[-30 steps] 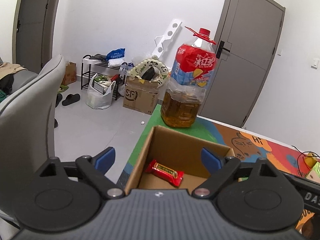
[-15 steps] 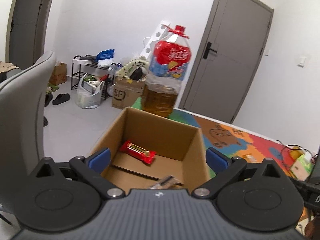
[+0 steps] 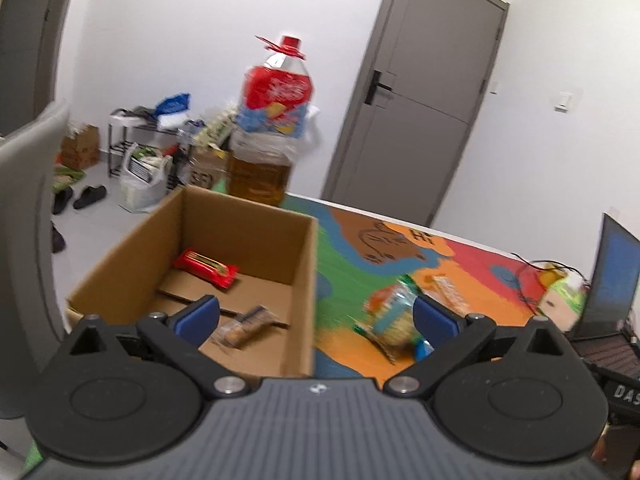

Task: Organize snacks
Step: 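Open both grippers to drop the snacks and withdraw toward the pile, then grasp the white-labelled sesame cake with left gripper while right grasps a clear packet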

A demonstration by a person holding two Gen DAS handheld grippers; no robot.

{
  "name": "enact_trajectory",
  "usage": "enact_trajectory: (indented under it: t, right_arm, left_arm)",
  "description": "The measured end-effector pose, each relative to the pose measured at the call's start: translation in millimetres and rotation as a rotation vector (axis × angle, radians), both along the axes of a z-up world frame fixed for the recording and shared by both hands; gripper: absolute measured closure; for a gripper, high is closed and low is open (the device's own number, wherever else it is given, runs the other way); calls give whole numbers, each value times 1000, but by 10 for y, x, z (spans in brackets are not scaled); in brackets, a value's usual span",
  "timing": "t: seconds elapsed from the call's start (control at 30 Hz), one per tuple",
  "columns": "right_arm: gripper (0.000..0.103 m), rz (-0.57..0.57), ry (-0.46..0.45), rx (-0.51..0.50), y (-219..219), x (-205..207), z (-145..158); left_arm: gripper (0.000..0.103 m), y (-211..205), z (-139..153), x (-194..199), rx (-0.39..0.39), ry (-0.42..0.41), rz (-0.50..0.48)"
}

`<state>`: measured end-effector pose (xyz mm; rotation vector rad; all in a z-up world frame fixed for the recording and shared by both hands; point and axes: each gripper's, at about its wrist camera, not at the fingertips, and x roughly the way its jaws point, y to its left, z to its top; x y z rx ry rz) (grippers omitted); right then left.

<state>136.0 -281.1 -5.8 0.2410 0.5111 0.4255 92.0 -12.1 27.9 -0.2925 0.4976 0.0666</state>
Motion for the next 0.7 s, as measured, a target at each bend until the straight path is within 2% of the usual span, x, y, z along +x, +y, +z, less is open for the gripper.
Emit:
enact_trajectory:
  t: [0.13,0.3,0.5,0.7]
  right_arm:
    - [13,-24,14,8,-157,-17,-77]
    - [25,-47,48,13,-280,-1,-203]
    - [28,-53,62,10,-355,-2,-321]
    - [29,-53,73,17,-435,0,-394]
  left_arm:
    - [1,-180,-15,-24,23,-3,-29]
    - [3,-367,-74,-6,33,14,-64]
    - [3,-561,-149,-1,69,9,-68]
    - [3,-658,-98,-43,76,-12,-69]
